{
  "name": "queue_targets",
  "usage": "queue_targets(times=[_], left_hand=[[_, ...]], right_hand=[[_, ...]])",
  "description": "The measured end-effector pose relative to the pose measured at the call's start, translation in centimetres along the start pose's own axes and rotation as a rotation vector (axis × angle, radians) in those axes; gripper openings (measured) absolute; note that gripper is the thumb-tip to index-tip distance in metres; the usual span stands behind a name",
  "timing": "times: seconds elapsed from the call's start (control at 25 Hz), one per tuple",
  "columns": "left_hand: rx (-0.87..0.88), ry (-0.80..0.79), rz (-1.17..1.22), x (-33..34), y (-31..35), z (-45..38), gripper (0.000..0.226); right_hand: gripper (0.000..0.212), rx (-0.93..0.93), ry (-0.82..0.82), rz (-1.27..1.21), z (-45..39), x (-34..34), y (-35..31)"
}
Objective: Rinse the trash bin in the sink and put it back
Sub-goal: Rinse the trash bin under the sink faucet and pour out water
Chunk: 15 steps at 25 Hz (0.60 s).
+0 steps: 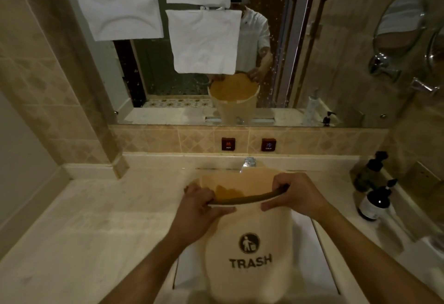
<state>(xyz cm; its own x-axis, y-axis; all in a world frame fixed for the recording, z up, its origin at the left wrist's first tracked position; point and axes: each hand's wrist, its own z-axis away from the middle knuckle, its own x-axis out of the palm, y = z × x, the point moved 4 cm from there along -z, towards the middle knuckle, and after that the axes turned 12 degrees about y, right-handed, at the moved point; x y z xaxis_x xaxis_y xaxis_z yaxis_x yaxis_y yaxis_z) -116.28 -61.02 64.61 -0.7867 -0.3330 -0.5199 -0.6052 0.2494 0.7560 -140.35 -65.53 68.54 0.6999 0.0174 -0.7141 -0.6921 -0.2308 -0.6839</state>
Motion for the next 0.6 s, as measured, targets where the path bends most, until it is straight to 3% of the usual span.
queue_targets(times=[0.08, 0.24, 0.4, 0.6], left_hand=[[0.051, -0.002, -0.030, -0.5, -0.3, -1.0, 0.049], [-0.072, -0.004, 0.037, 0.1, -0.2, 1.7, 0.026], [0.019, 0.071, 0.001, -1.5, -0.8, 0.2, 0.039], [-0.083, 0.052, 0.011, -0.6, 0.3, 1.9, 0.034]], right_hand=[[0.041, -0.006, 0.014, -0.039, 0.4, 0.6, 0.3], [0.042, 0.018, 0.022, 0.006, -0.8, 0.6, -0.1], [0.043, 0.027, -0.001, -0.104, 0.3, 1.8, -0.5], [0.040, 0.051, 0.042, -0.035, -1.0, 0.6, -1.5]])
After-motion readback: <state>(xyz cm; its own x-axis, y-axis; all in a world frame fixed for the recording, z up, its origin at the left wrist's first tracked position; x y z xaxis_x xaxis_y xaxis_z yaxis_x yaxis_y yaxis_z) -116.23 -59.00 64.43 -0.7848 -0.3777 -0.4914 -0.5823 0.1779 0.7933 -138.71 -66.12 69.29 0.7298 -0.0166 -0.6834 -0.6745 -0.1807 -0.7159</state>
